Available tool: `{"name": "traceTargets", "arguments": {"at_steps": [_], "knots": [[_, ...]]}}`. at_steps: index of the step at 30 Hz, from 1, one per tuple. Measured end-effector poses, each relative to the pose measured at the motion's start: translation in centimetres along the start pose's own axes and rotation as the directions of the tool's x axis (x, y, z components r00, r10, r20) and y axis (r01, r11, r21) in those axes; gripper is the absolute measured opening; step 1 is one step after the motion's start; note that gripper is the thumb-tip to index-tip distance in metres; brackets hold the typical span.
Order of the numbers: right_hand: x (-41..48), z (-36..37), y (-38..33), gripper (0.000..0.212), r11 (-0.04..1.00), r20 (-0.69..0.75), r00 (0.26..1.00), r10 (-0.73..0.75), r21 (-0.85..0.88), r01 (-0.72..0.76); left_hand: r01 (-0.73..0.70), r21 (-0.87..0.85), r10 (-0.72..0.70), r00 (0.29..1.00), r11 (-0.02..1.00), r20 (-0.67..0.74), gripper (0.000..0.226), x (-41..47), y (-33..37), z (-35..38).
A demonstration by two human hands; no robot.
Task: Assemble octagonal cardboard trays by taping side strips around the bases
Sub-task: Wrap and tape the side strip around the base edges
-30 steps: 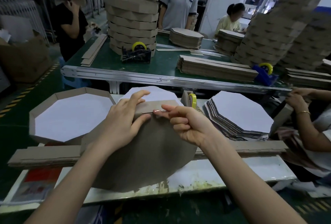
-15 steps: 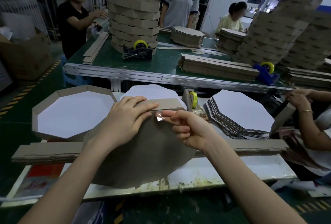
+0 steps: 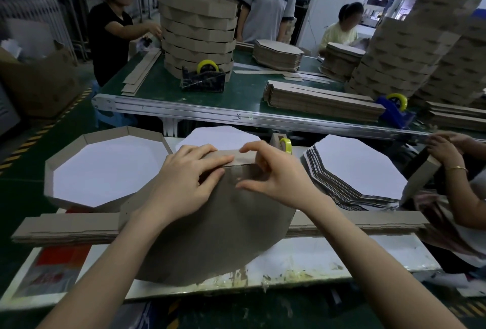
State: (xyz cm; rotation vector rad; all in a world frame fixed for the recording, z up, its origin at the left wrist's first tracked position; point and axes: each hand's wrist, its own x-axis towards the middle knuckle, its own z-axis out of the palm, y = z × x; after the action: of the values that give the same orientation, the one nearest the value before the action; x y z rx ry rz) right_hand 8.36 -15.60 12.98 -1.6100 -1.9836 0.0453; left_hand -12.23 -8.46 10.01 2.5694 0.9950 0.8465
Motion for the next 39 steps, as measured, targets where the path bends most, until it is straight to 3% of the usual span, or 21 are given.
{"name": "traceTargets", "arguments": {"at_steps": [3, 7, 9, 14, 22, 24, 26, 28, 30, 32, 33, 34, 36, 39], "knots": [[0.4, 0.2, -0.1, 0.056, 0.985, 0.07, 0.993, -0.092, -0.136, 0.101, 0.015, 0.0, -0.015, 1.0, 1.0, -0.006, 0.04, 0.1, -0.1, -0.1], [0.7, 0.8, 0.3, 0.011, 0.971, -0.148, 0.96, -0.237, -0.065, 0.23, 0.05, 0.009, -0.05, 0.999, 0.999, 0.002, 0.044, 0.2, -0.4, -0.1], [0.7, 1.2, 0.5, 0.005, 0.971, -0.201, 0.951, -0.236, -0.015, 0.238, 0.056, 0.038, -0.057, 0.998, 0.998, 0.018, 0.044, 0.2, -0.5, -0.1], [0.0, 2.2, 1.0, 0.006, 0.973, -0.171, 0.961, -0.215, 0.046, 0.226, 0.058, 0.091, -0.064, 0.996, 0.994, 0.068, 0.039, 0.3, -0.2, 0.1], [-0.3, 2.1, 1.2, 0.015, 0.925, -0.221, 0.899, -0.377, -0.129, 0.356, 0.217, 0.067, -0.216, 0.976, 0.974, -0.023, 0.045, 1.6, 1.8, 0.8], [-0.4, 1.7, 1.7, 0.011, 0.896, -0.162, 0.887, -0.432, -0.189, 0.402, 0.197, 0.082, -0.192, 0.98, 0.977, -0.057, 0.049, 1.7, 2.1, 1.0], [-0.9, 1.5, 2.6, 0.016, 0.851, -0.004, 0.88, -0.474, -0.257, 0.457, 0.182, 0.11, -0.175, 0.982, 0.977, -0.07, 0.057, 1.8, 1.9, 1.0], [-1.9, 1.8, 3.2, 0.025, 0.908, -0.012, 0.922, -0.386, -0.181, 0.378, 0.167, 0.15, -0.16, 0.985, 0.974, -0.063, 0.061, 1.7, 1.5, 0.9], [-2.2, 1.9, 3.4, 0.037, 0.979, -0.228, 0.954, -0.194, 0.024, 0.204, 0.159, 0.174, -0.149, 0.986, 0.972, -0.072, 0.059, 1.6, 1.2, 0.8], [-1.4, 1.5, 3.6, 0.043, 0.981, -0.407, 0.913, 0.025, 0.185, 0.055, 0.155, 0.186, -0.143, 0.987, 0.97, -0.073, 0.056, 1.6, 1.1, 0.7], [-0.9, 1.1, 3.8, 0.037, 0.969, -0.428, 0.897, 0.112, 0.246, -0.003, 0.155, 0.197, -0.145, 0.987, 0.968, -0.065, 0.057, 1.7, 1.1, 0.8], [-0.3, 0.8, 3.9, 0.027, 0.95, -0.397, 0.899, 0.184, 0.306, -0.059, 0.156, 0.21, -0.147, 0.987, 0.965, -0.058, 0.059, 1.8, 1.2, 0.8], [0.4, 0.3, 4.4, 0.016, 0.899, -0.18, 0.94, 0.289, 0.389, -0.202, 0.158, 0.226, -0.149, 0.987, 0.961, -0.054, 0.065, 1.9, 1.4, 0.8], [0.4, 0.4, 5.3, 0.052, 0.839, 0.149, 0.922, 0.358, 0.382, -0.387, 0.169, 0.305, -0.185, 0.982, 0.937, 0.025, 0.083, 1.5, 1.2, 0.3]]}}
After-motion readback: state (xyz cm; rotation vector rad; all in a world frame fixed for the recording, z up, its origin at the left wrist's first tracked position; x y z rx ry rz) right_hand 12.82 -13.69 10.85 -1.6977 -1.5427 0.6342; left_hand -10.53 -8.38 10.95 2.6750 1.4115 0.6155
